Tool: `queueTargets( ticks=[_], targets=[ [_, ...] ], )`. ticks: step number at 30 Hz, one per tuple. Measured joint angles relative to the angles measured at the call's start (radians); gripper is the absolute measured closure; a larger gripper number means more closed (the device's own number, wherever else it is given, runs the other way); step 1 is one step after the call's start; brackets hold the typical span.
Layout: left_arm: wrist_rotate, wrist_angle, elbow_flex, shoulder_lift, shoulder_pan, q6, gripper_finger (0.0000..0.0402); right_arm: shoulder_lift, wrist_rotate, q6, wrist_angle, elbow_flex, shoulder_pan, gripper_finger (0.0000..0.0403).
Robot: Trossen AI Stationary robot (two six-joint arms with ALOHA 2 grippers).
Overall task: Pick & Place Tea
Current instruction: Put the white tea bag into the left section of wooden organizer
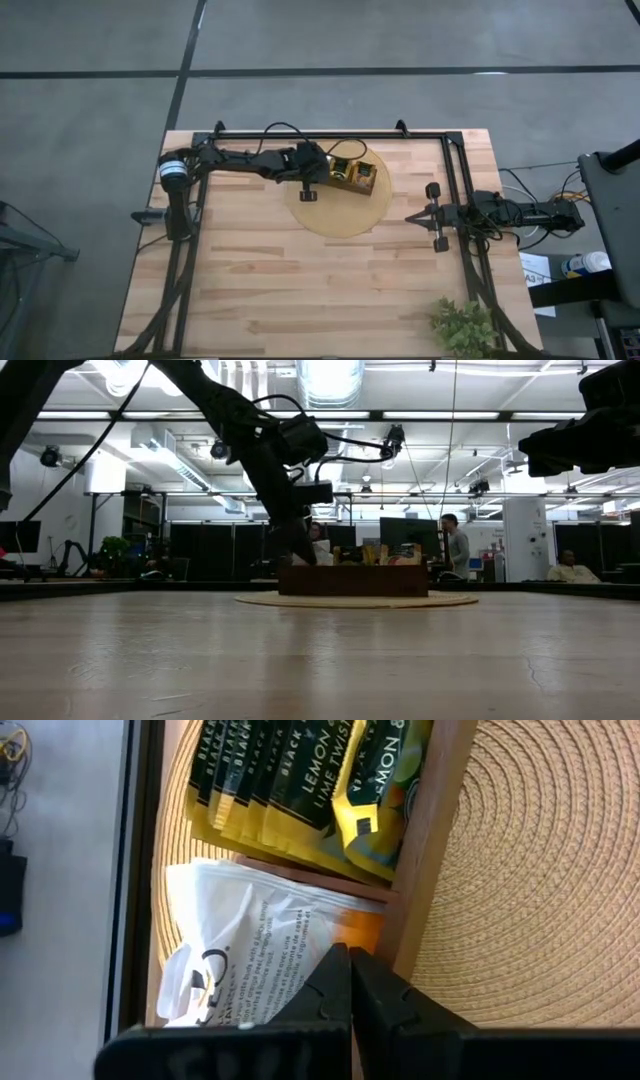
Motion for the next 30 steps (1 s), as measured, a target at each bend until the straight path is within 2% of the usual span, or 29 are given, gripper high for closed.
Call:
queueTargets(
  ticks=[6, 10, 18, 23, 30],
  targets=[
    [-0.002, -0.001, 0.002, -0.004, 0.000, -0.029, 0.0382, 0.000, 0.000, 0.000, 0.000, 0.000, 0.000, 0.0394],
    [-0.010, -0.005, 0.014, -0.007, 0.000, -0.071, 0.0342, 0.000, 0.000, 0.000, 0.000, 0.000, 0.000, 0.0394],
    [-0.142, -0.049, 0.037, -0.068, -0.014, -0.086, 0.0260, 0.000, 0.000, 0.000, 0.000, 0.000, 0.000, 0.0394],
    [-0.139, -0.077, 0.016, -0.167, -0.034, -0.150, 0.0260, 0.000, 0.000, 0.000, 0.000, 0.000, 0.000, 0.0394],
    [-0.134, -0.130, 0.001, -0.282, -0.064, -0.204, 0.0296, -0.001, 0.000, 0.000, 0.000, 0.000, 0.000, 0.0394]
  ],
)
